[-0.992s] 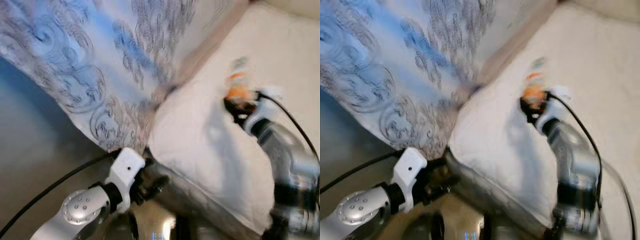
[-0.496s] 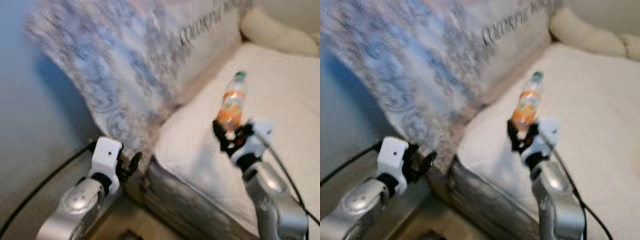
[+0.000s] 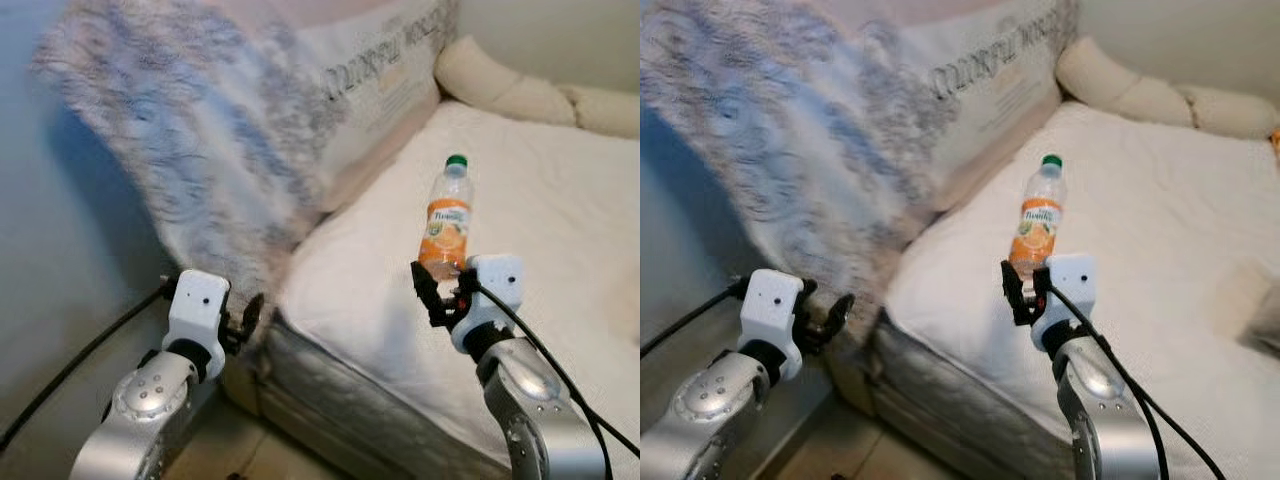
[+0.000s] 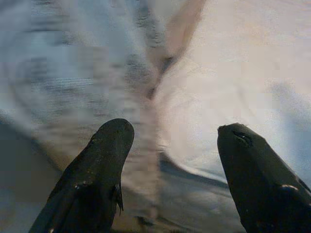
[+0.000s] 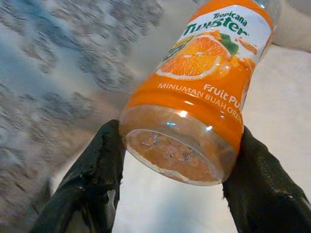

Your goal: Clean up the room

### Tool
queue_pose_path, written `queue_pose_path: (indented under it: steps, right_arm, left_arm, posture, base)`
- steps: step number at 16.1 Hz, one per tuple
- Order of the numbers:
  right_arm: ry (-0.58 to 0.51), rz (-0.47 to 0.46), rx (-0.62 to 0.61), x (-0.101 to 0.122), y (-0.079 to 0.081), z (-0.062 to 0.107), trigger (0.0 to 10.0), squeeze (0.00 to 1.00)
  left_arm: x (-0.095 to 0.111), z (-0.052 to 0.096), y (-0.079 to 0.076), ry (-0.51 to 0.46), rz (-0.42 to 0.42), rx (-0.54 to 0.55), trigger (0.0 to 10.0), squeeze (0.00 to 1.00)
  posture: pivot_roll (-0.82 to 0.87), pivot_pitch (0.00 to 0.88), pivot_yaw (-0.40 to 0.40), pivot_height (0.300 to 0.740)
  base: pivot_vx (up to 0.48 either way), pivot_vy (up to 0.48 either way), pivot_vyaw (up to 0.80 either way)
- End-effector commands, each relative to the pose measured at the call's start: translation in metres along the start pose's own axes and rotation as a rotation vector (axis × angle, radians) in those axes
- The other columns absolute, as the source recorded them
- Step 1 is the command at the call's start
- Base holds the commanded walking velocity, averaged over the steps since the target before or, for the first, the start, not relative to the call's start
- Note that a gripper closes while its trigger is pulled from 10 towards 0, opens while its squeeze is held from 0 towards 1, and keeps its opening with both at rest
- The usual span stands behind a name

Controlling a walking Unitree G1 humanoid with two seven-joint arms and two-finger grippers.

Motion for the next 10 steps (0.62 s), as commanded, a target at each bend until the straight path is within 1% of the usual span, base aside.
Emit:
queue_pose_path:
  steps: [1,3,4,5,7,8,9,10]
  right_arm:
    - [0.009,0.034,0.004,-0.001,-0.002,-0.001,10.0,0.00]
    - [0.014,-0.025,0.032,-0.004,-0.002,0.000,10.0,0.00]
    - [0.007,-0.002,0.109,-0.007,0.005,0.003,10.0,0.00]
    - [0.017,-0.033,0.149,-0.011,0.010,0.005,10.0,0.00]
    - [0.030,-0.048,0.195,-0.021,0.012,0.011,10.0,0.00]
    - [0.045,-0.047,0.200,-0.029,0.008,0.014,10.0,0.00]
    - [0.058,-0.066,0.206,-0.036,0.002,0.017,10.0,0.00]
    - [0.063,-0.068,0.243,-0.037,0.004,0.018,10.0,0.00]
  left_arm:
    - [0.001,-0.001,-0.002,-0.004,-0.026,-0.010,10.0,0.00]
    - [0.001,-0.002,-0.001,-0.004,-0.027,0.000,10.0,0.00]
    - [0.001,-0.002,0.001,-0.005,-0.018,0.013,10.0,0.00]
    - [0.000,-0.001,0.002,0.001,-0.024,0.014,10.0,0.00]
    - [-0.002,0.001,0.004,0.019,-0.036,0.015,10.0,0.00]
    - [-0.003,0.001,0.004,0.025,-0.038,0.011,10.0,0.00]
    - [-0.004,0.000,0.005,0.037,-0.035,0.004,10.0,0.00]
    - [-0.006,0.000,0.006,0.048,-0.025,-0.004,10.0,0.00]
  posture:
    - [-0.07,0.000,0.005,0.740]
    - [-0.06,0.000,-0.004,0.740]
    - [-0.05,0.000,-0.015,0.740]
    - [-0.05,0.000,-0.020,0.740]
    - [-0.05,0.000,-0.017,0.740]
    - [-0.05,0.000,-0.014,0.740]
    - [-0.05,0.000,-0.009,0.740]
    - [-0.06,0.000,-0.003,0.740]
  base:
    - [0.000,-0.255,0.00]
    - [0.000,0.000,0.00]
    - [0.000,0.000,0.00]
    - [0.000,0.000,0.80]
    - [0.000,0.000,0.80]
    - [0.000,0.000,0.80]
    - [0.000,0.000,0.80]
    - [0.000,0.000,0.80]
Point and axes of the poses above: a point about 5 cm out from each wrist's last joint towards the gripper, its own z axis pointing back from the gripper into the wrist, its own x axis along the axis of the wrist's last joint, y = z × x, the point moved 3 cm from there along -z, pointing out of the wrist towards the gripper, and after that the axes turned 13 degrees about z, right-handed, at the moved point
